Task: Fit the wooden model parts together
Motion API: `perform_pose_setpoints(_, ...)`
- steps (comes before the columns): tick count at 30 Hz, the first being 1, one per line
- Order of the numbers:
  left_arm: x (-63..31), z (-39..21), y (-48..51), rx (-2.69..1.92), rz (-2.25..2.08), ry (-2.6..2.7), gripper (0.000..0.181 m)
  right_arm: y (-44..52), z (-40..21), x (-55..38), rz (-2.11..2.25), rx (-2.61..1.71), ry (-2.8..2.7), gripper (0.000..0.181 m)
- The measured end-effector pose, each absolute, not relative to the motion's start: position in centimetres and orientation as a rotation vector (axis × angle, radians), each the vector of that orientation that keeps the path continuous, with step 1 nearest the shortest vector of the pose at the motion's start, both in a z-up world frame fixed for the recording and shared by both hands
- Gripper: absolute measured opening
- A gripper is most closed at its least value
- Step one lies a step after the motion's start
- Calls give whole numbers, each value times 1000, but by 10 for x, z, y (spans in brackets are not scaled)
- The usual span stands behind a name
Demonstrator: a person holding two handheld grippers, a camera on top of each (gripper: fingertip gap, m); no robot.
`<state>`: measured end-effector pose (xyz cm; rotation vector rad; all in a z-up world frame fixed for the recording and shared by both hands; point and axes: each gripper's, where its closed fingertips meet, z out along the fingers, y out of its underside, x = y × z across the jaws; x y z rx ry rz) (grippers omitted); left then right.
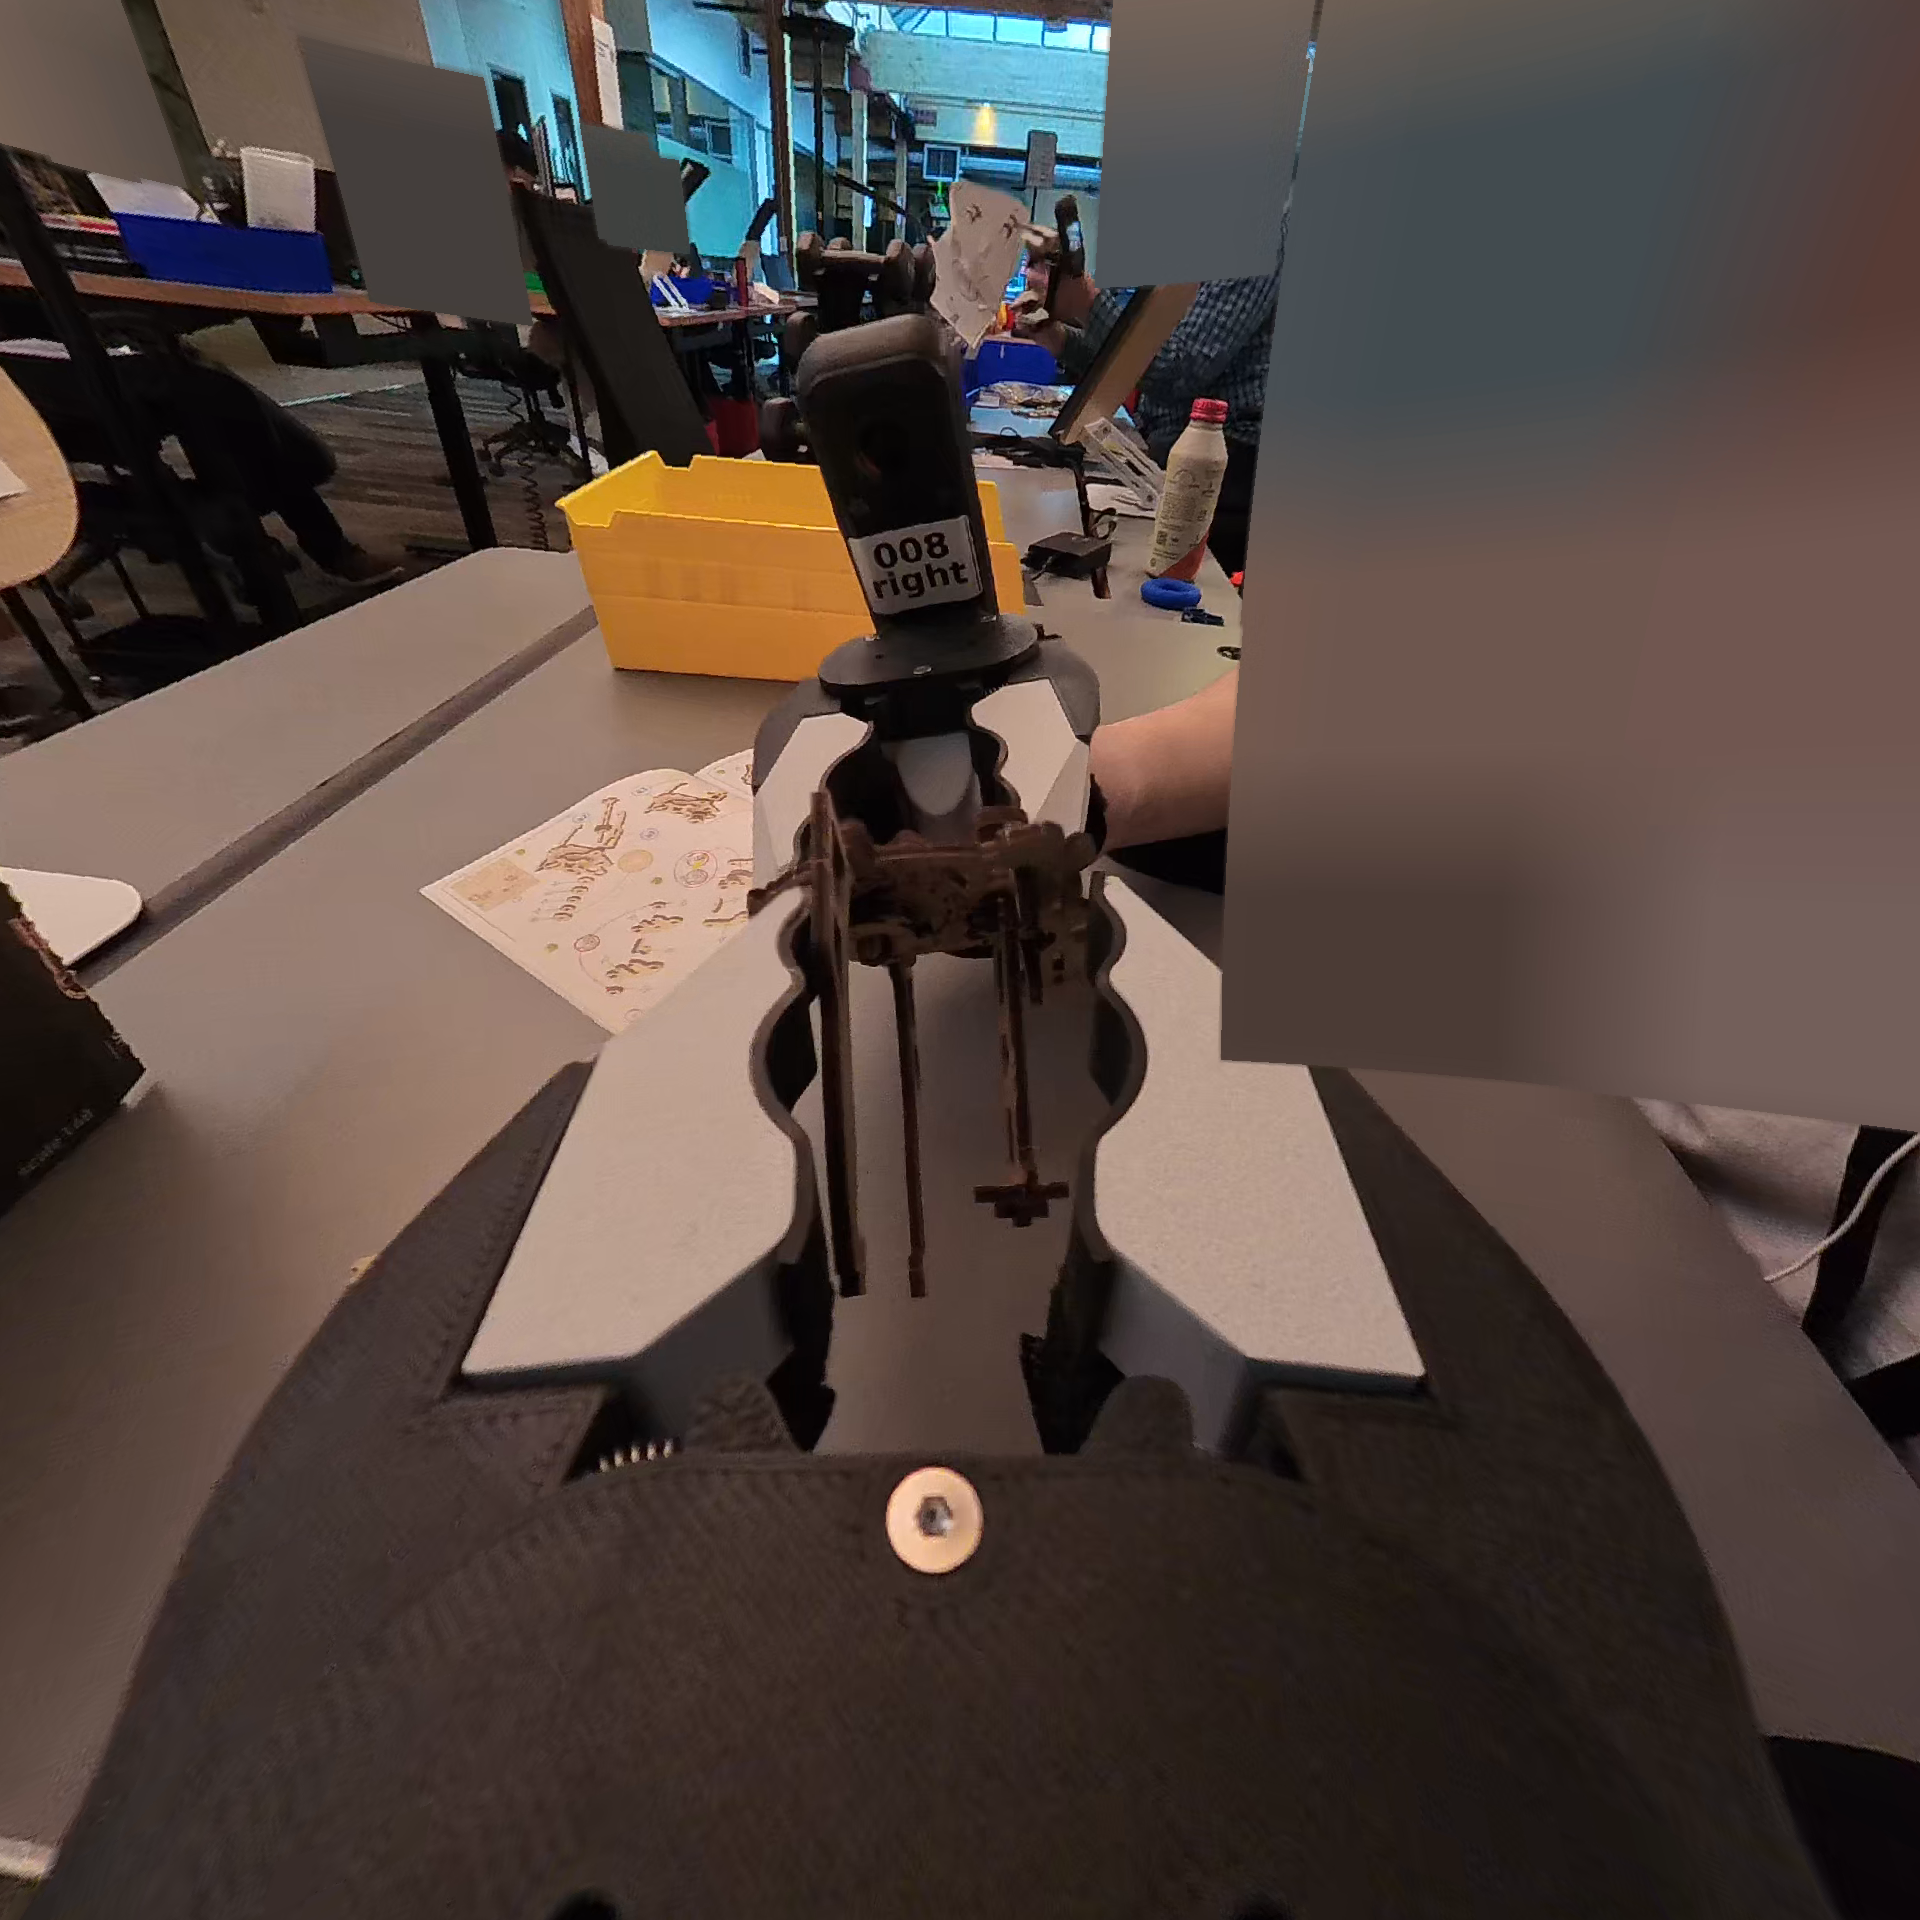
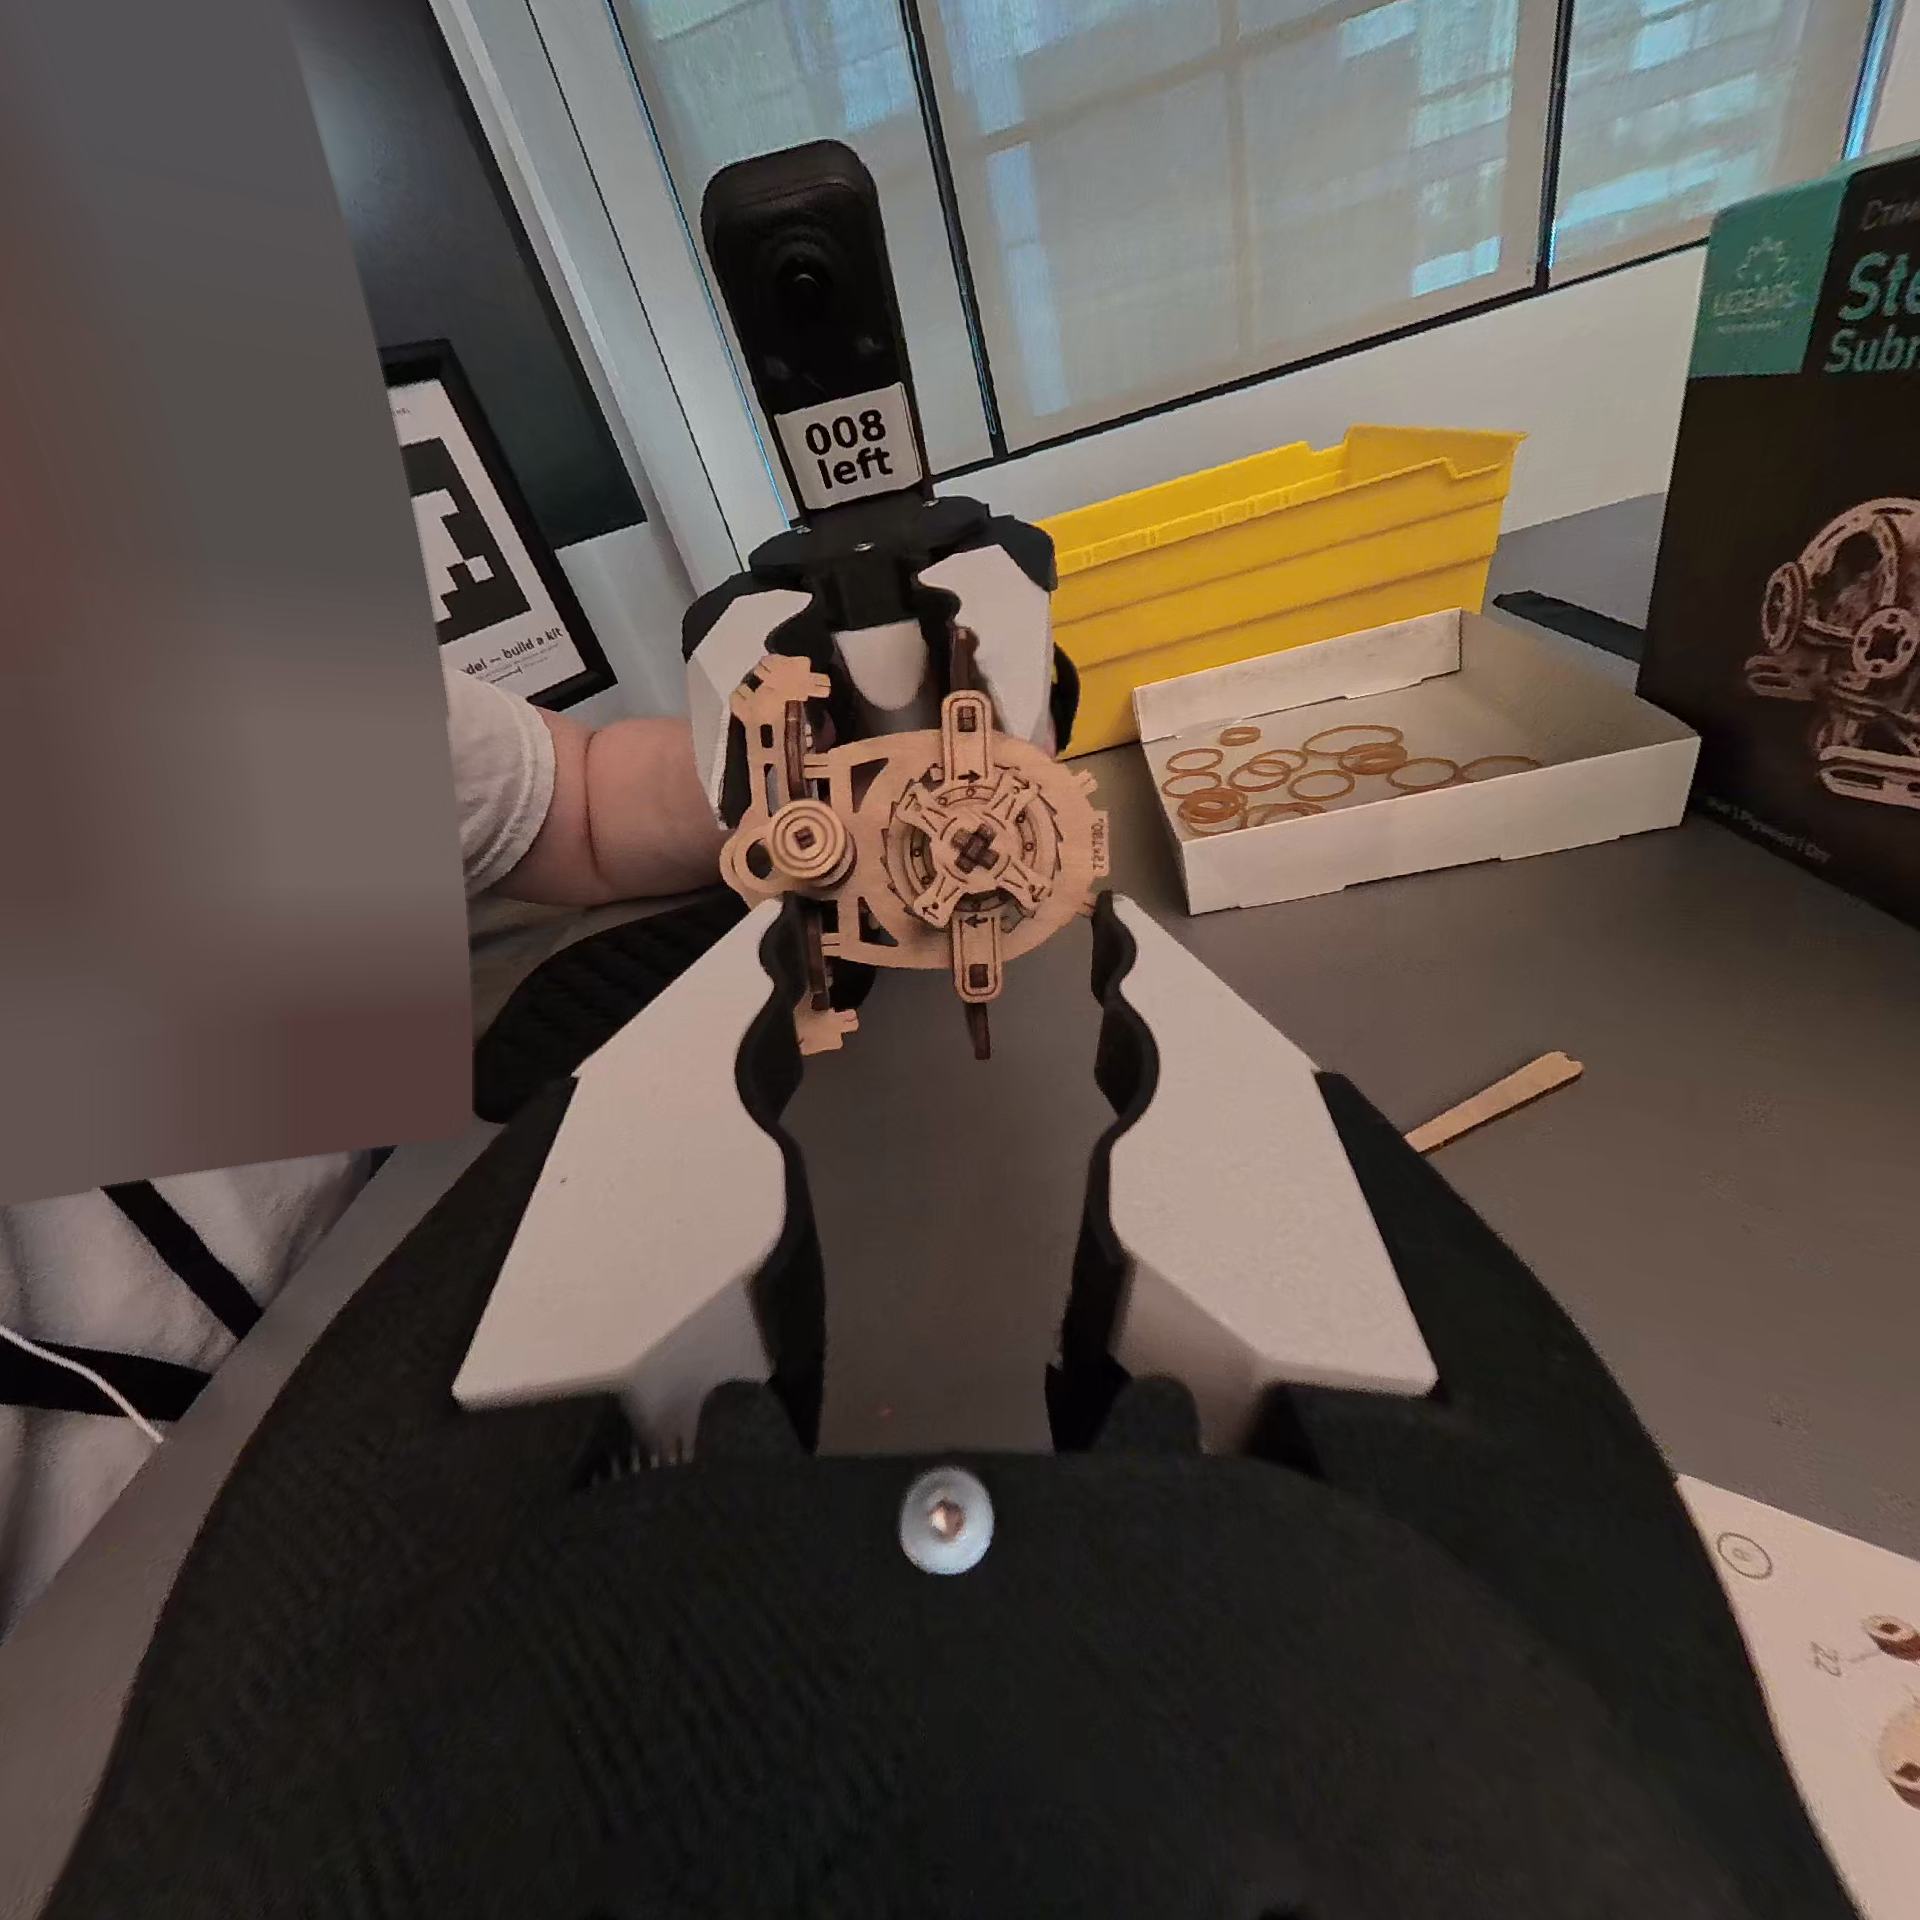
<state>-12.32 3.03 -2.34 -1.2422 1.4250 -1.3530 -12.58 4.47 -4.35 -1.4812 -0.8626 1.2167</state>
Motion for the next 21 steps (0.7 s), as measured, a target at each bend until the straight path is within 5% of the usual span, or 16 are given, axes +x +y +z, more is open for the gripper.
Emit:
perform_pose_setpoints(5,-125,-23,34,-1230,-1355,1424,75,41,-43,-128,1316,-1489,-845,54)
perform_pose_setpoints(21,-123,-24,26,-1180,-1343,1429,50,37,-51,-134,1326,-1495,-884,54)
